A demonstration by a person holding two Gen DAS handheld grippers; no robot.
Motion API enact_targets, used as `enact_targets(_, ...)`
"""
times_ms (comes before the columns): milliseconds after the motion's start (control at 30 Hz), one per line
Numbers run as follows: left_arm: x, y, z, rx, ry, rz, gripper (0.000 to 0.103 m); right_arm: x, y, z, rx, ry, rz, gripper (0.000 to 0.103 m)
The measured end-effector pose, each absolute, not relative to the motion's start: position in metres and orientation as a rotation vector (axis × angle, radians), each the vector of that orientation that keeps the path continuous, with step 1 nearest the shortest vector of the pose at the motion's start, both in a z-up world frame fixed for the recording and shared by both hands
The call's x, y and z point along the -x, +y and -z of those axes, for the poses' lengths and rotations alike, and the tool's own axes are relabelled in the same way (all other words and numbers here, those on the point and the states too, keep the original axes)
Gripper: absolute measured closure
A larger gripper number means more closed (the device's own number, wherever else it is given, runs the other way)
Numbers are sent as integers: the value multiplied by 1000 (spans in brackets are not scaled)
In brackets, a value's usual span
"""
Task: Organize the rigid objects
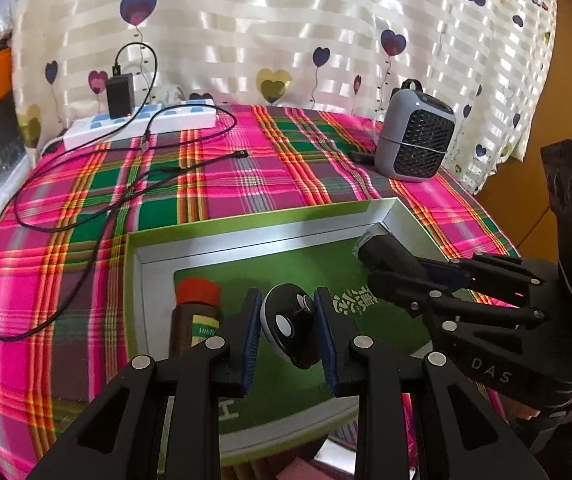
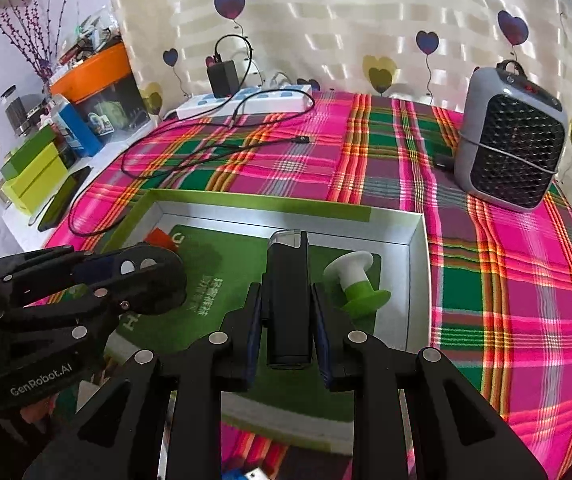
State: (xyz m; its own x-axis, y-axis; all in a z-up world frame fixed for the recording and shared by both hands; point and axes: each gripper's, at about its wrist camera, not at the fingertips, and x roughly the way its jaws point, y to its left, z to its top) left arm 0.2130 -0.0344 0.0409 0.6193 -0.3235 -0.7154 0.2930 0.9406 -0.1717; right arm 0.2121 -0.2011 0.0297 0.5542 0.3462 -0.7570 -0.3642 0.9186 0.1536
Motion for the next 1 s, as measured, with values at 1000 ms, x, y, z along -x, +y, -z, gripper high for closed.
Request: enact_targets(1000, -229, -41, -16, 8, 885, 334, 78, -233, -197, -8, 64, 924, -398, 79)
